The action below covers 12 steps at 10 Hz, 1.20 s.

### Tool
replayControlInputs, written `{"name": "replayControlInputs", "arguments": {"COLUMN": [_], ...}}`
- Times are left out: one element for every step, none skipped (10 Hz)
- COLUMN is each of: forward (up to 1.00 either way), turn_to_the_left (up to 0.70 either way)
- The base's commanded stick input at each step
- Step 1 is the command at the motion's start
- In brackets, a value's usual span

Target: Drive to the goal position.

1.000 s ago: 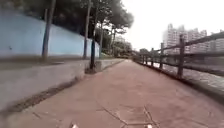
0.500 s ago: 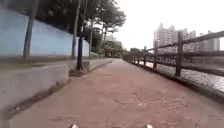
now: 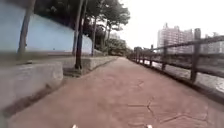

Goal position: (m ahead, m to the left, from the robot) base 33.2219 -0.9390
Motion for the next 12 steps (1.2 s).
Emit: {"name": "replayControlInputs", "arguments": {"forward": [1.00, 1.00, 1.00, 1.00, 1.00, 1.00, 1.00, 1.00, 1.00, 1.00, 1.00, 1.00], "turn_to_the_left": [-0.40, -0.40, -0.26, 0.00, 0.00, 0.00, 0.00, 0.00, 0.00, 0.00, 0.00, 0.00]}}
